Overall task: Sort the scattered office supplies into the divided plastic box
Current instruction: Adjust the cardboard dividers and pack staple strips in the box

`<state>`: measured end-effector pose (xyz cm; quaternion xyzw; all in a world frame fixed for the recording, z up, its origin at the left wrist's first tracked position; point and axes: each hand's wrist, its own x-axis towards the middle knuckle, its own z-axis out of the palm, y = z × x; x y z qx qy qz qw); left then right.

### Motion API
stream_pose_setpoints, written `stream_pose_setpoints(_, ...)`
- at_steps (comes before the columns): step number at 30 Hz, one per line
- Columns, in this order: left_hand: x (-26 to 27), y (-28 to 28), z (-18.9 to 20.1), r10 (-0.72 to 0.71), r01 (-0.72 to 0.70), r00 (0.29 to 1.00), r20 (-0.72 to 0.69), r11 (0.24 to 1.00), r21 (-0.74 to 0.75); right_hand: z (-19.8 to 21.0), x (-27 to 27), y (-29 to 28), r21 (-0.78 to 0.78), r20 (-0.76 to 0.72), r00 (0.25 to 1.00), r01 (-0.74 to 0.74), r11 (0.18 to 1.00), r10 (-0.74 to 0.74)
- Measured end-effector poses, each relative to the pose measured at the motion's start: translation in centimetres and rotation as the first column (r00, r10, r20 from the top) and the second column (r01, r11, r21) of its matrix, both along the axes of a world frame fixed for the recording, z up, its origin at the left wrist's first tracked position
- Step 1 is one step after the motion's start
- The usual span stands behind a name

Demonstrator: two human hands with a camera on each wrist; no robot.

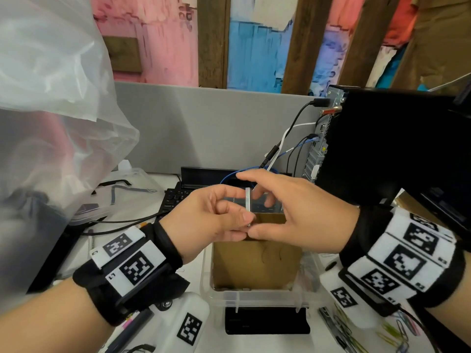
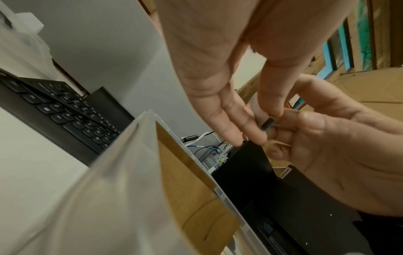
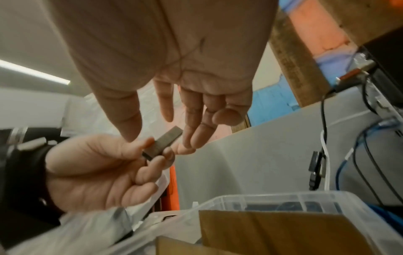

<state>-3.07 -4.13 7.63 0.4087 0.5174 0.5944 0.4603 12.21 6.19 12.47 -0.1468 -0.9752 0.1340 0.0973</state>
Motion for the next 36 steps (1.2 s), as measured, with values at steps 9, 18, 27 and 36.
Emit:
stream_pose_setpoints(9,-1.2,-0.1,-0.9,-0.056,0.057,0.995,-0.078,0.998,0.014,0.2,-0.1,0.3,-0.316,-0.081,0.995,-0.086,0.945,0.064)
stream_pose_setpoints(18,-5.2,-0.4,-3.3,0.210,-0.159,0.831,-0.515,0.977,0.142,-0.7,-1.5,-0.2,-0.403,0.253,0.958,-0.025,0.915,0.137)
stream_pose_setpoints(27,-4.0,1.3,-6.4,0.228,-0.097,0.477,-0.849,0.974,0.207,-4.9,-4.6,-0.4,-0.398,0.670,0.709,0.090,0.913,0.223)
stream_pose_setpoints(36,-4.0,1.2,-6.9,0.221,-0.067,0.478,-0.850,0.974,0.216,-7.4,-3.9,-0.3,-0.257,0.793,0.595,0.131,0.957,0.132)
